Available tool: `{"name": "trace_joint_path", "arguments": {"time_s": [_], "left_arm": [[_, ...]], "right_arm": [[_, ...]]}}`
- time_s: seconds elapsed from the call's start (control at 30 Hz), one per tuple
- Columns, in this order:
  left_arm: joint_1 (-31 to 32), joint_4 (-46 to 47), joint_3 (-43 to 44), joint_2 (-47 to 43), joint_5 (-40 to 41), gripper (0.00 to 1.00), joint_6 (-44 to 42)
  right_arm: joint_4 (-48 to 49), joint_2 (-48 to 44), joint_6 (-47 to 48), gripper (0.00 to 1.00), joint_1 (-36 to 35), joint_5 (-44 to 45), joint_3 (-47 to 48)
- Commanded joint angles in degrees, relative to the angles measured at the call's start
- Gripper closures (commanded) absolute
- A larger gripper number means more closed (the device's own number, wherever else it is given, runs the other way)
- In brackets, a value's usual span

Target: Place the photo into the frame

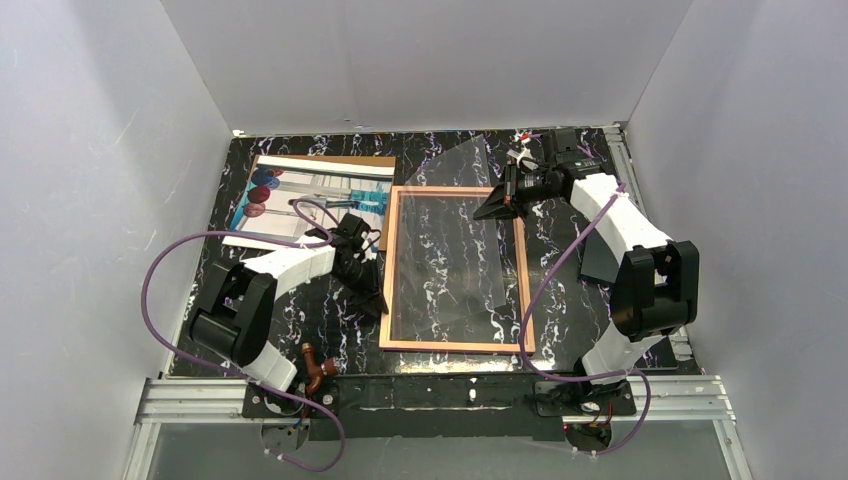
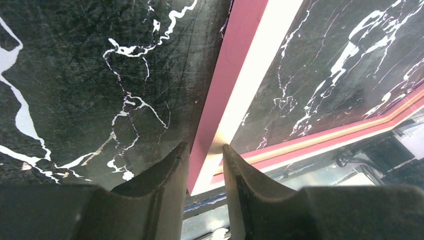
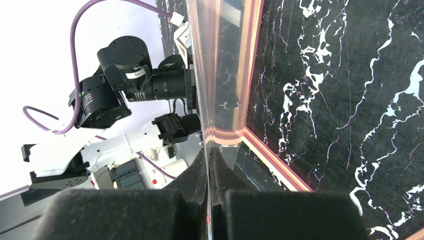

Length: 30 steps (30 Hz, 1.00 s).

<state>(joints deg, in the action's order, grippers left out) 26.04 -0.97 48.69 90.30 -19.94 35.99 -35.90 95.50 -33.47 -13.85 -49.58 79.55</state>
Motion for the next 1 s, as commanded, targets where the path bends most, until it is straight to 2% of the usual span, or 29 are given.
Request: {"name": "trace_joint_path", "arguments": {"time_s": [0.0, 0.43, 0.63, 0.97], "left_arm": [[0.84, -7.28, -0.65, 2.01, 2.1, 0.7, -1.01], [0.94, -7.53, -0.37, 2.49, 2.19, 0.7, -1.36], [0.95, -7.46, -0.39, 2.54, 2.19, 0.7, -1.42], [1.07, -7.47, -0.4, 2.83, 2.28, 0.71, -1.48]], "right_arm": [[-0.7, -0.66, -0.41, 0.99, -0.34, 1.15, 1.3], [-3.28, 0.74, -1.24, 0.99, 0.95, 1.58, 3.83], [1.0, -0.54, -4.35, 0.99, 1.06, 0.68, 1.24], [2.87, -1.06, -4.47, 0.99, 1.1, 1.41, -1.97]]}}
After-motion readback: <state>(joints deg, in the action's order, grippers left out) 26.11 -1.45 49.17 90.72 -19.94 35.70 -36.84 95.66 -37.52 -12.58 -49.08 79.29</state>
